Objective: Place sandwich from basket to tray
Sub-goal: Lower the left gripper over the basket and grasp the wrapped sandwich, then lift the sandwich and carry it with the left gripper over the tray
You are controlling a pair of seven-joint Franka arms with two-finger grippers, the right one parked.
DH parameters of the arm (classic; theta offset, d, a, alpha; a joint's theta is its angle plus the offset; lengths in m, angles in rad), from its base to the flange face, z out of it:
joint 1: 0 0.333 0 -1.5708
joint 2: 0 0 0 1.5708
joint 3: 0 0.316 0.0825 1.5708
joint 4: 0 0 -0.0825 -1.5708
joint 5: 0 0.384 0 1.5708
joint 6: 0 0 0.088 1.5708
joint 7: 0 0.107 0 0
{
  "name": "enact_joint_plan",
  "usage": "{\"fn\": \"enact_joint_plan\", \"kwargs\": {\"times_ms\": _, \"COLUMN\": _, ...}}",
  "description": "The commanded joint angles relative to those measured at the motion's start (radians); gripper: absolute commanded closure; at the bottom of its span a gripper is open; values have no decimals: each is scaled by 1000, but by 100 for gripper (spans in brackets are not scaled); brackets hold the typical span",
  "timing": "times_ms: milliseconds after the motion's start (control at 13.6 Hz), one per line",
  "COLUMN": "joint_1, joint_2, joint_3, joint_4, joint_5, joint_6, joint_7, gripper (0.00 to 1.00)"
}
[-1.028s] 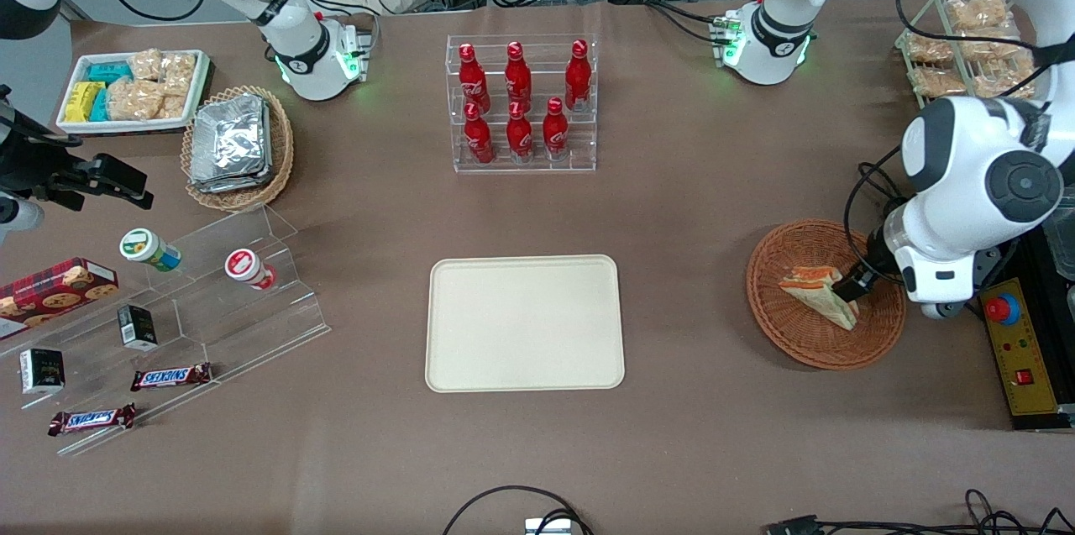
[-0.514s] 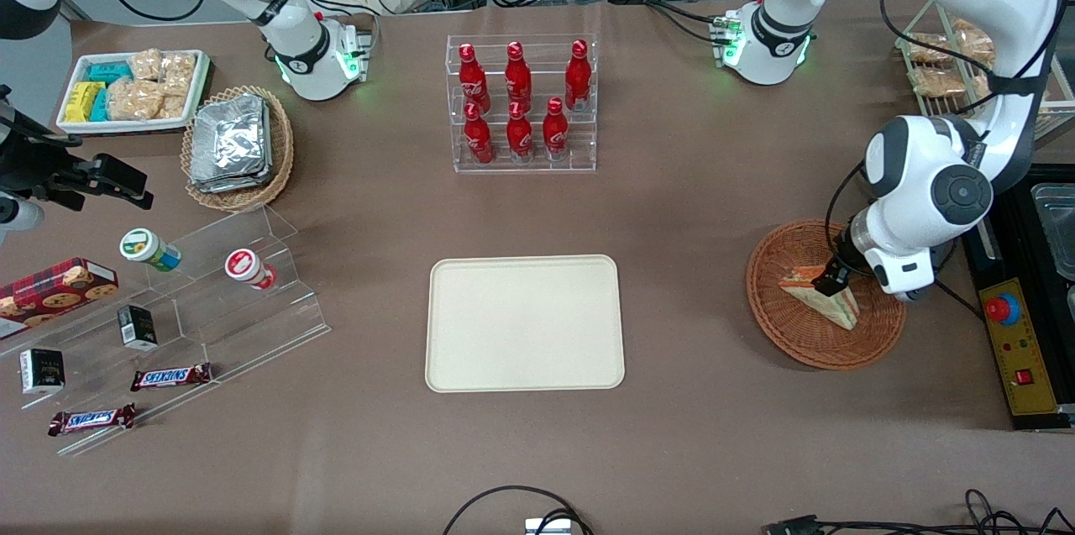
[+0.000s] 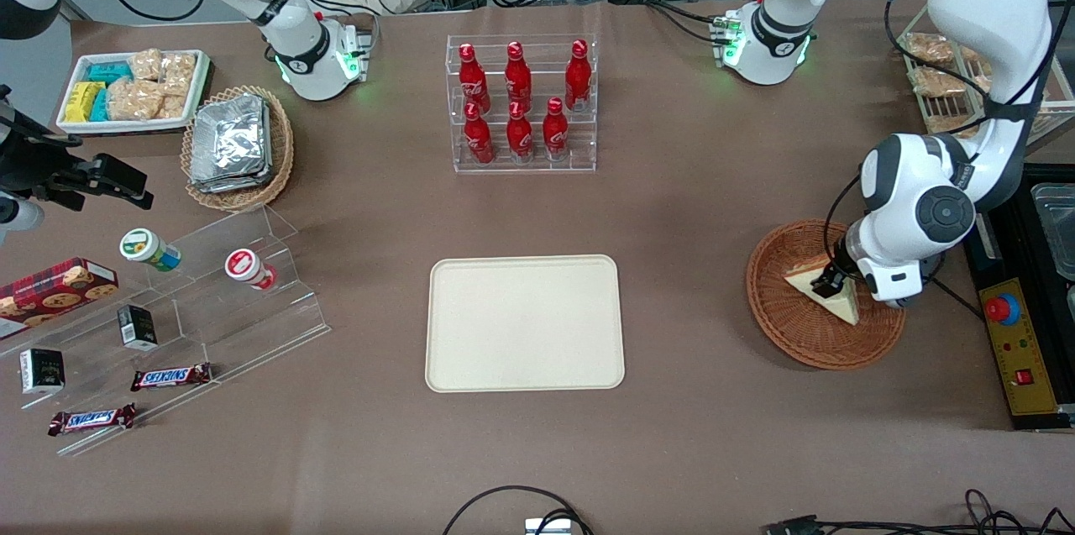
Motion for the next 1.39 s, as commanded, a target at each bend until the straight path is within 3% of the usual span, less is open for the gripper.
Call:
{"fn": "enact_joint_plan", "kwargs": {"times_ms": 0, "joint_1": 2, "joint_2": 7, "joint_3": -11, "joint_4": 47, "joint_5": 44, "joint_6": -13, "joint_7": -54, "gripper": 100}}
{"fn": "enact_joint_plan", "kwargs": {"times_ms": 440, "joint_1": -19, "joint_2": 1, "joint_3": -46, "joint_4": 237, "joint_5": 44, "joint_6": -337, "joint_7": -38, "gripper": 100}}
{"fn": "enact_joint_plan", "kwargs": {"times_ms": 807, "joint_1": -21, "joint_2": 9, "joint_3": -229, "joint_4": 467, "joint_5": 31, "joint_6": -626, "joint_7": -38, "gripper": 100}}
{"fn": "enact_joint_plan", "kwargs": {"times_ms": 1028, "joint_1": -53, "joint_2": 15, "joint_3": -313, "joint_4": 553, "joint_5": 31, "joint_6": -645, "joint_7": -36, "gripper": 100}}
{"fn": "enact_joint_plan", "kwargs": {"times_ms": 1321, "joint_1": -207, "joint_2": 203, "joint_3": -330, "joint_4": 680, "joint_5": 14, "joint_6": -633, "joint_7": 91, "gripper": 100}}
